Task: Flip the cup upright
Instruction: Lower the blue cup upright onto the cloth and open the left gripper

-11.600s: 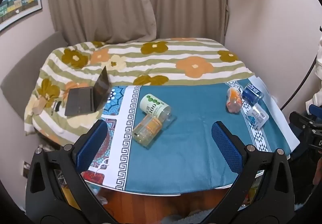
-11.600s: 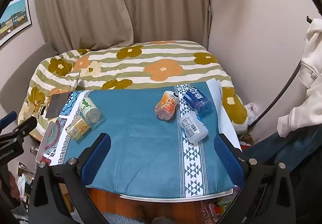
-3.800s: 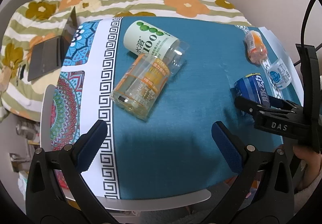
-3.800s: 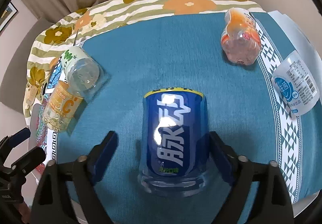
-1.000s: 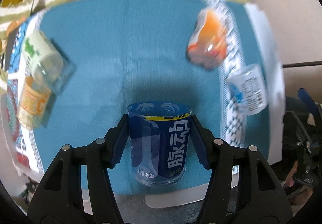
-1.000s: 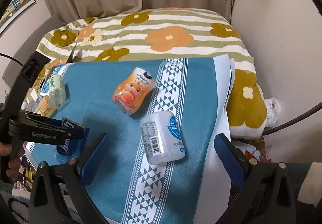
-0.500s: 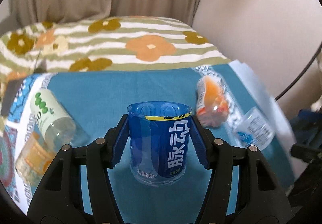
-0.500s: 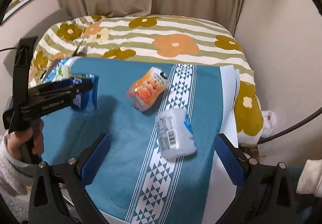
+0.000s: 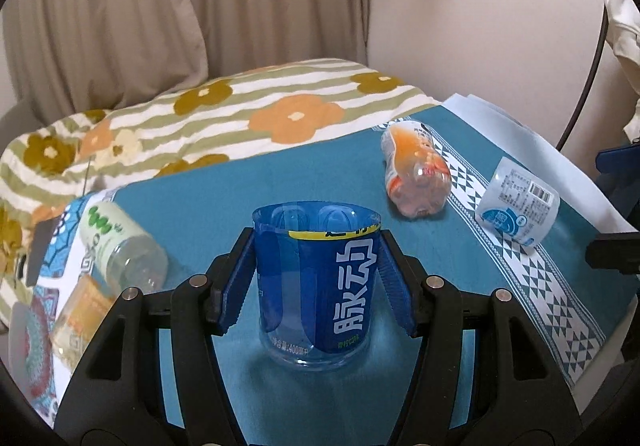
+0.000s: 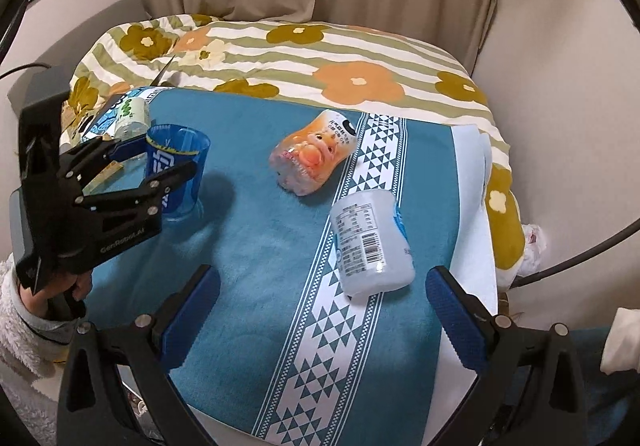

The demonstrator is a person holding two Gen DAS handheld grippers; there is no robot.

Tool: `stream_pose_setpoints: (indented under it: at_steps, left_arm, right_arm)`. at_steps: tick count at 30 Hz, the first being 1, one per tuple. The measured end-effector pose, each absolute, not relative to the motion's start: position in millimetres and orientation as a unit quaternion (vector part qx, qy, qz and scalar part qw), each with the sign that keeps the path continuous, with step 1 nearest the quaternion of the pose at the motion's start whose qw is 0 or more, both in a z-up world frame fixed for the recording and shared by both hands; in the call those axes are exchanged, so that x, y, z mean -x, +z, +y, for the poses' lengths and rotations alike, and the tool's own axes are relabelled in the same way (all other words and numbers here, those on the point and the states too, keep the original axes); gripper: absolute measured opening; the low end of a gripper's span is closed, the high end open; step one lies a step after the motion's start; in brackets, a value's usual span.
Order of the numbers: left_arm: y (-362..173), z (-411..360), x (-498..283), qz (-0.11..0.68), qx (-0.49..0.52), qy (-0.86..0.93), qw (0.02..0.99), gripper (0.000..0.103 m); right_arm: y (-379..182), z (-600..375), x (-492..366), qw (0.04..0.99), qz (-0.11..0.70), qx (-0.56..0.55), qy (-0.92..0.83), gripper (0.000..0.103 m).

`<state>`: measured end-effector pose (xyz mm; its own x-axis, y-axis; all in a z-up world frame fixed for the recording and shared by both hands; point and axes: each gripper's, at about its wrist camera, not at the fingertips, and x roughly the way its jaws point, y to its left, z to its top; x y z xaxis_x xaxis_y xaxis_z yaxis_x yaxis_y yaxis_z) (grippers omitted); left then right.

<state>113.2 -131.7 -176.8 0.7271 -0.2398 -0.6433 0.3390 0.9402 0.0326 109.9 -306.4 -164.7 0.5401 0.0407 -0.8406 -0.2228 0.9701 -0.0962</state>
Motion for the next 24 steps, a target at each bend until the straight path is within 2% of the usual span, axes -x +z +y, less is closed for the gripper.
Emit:
stream_pose_setpoints:
  at_steps: [21,24]
  left_arm:
    - [-183.5,-108.7,-82.3,0.378,-0.032,-0.138,0.915,0.064]
    - [-184.8,-109.2,-85.1,0.393,-0.037,-0.136,0.909,0.07]
  right_arm:
    - [-163.8,-285.6,-101.4,0.875,0.465,0.1,0.086,0.103]
    - [-162.3,-285.7,-99.1,0.877,0.464,0.094,0.085,0.103]
